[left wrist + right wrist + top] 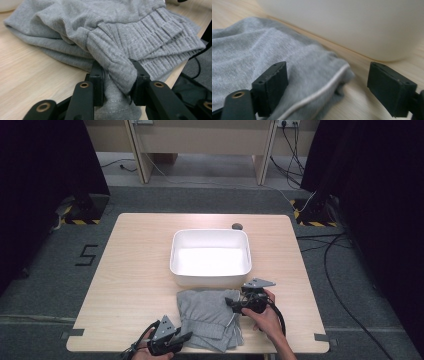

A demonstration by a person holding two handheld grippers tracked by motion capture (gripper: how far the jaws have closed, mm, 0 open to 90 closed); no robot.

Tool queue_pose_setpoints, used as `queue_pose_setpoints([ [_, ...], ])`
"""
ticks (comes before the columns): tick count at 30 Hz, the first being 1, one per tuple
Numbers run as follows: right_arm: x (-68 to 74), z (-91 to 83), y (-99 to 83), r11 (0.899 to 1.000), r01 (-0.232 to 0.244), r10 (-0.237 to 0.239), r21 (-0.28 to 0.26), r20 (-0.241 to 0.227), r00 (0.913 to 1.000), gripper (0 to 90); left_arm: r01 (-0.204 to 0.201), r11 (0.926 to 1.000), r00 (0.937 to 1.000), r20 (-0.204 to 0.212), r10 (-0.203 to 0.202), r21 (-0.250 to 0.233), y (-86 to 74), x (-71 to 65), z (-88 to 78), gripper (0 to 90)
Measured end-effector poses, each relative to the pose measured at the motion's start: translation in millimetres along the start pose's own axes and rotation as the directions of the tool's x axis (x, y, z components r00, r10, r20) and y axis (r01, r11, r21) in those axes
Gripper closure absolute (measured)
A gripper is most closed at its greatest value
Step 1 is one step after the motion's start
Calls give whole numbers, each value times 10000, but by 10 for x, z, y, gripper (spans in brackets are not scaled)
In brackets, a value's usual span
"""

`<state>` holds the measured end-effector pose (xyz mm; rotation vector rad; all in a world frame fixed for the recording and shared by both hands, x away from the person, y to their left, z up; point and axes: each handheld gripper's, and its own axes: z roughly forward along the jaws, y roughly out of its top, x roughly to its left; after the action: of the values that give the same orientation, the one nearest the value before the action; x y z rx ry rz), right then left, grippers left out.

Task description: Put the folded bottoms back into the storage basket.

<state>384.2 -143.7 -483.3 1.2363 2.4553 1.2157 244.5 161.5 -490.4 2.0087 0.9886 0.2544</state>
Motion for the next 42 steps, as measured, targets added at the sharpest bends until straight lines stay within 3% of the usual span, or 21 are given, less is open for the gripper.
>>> queue_pose_setpoints([
  [3, 49, 70, -28, 9999, 7, 4, 169, -663, 9978, 248, 34, 10000, 10000, -77, -34, 22, -17, 49, -37, 680],
  [5, 70, 72, -38, 9999, 47, -35, 151, -762, 9971, 272, 58, 10000, 10000, -12, -58, 39, -21, 72, -41, 676],
  [6, 69, 66, -42, 9998, 110, -96, 146, -955, 9954, 347, 109, 9999, 9999, -40, -108, 43, -20, 72, -39, 664],
  [10, 85, 54, -67, 10000, 21, -10, 97, -1118, 9937, 426, 502, 9987, 9986, -164, -502, -34, -40, 85, -29, 594],
  [12, 86, 54, -72, 9999, -85, 95, 95, -1183, 9929, 462, 514, 9987, 9985, -201, -515, -17, -33, 97, -24, 530],
  [17, 99, 56, -80, 10000, 36, -37, -8, -1290, 9916, 518, 350, 9993, 9984, -458, -345, 115, -17, 50, -6, 417],
  [23, 105, 51, -91, 10000, 30, -38, -65, -1388, 9903, 541, 130, 9995, 9995, -288, -122, 272, -8, -51, 32, 263],
  [25, 112, 50, -93, 10000, 48, -59, -82, -1375, 9905, 543, 168, 9995, 9996, -233, -162, 261, 1, -49, 29, 287],
  [29, 109, 56, -91, 10000, 21, -33, -82, -1440, 9896, 545, 512, 9987, 9981, 329, -515, 82, -2, -34, 37, 580],
  [30, 113, 55, -94, 9999, 36, -52, -111, -1459, 9893, 549, 503, 9987, 9981, 352, -505, 70, -2, -33, 38, 609],
  [33, 118, 48, -93, 9997, 47, -81, -240, -1459, 9893, 587, 384, 9992, 9986, 372, -382, -53, -8, -37, 27, 660],
  [37, 146, 4, -90, 9968, 300, -394, -747, -1279, 9910, 647, -117, 9999, 9997, 211, 119, -104, 24, -77, -11, 694],
  [42, 226, -100, -48, 9885, 347, -538, -1472, -1277, 9904, 682, -184, 9986, 9989, 414, 204, -489, 83, -83, -95, 706],
])
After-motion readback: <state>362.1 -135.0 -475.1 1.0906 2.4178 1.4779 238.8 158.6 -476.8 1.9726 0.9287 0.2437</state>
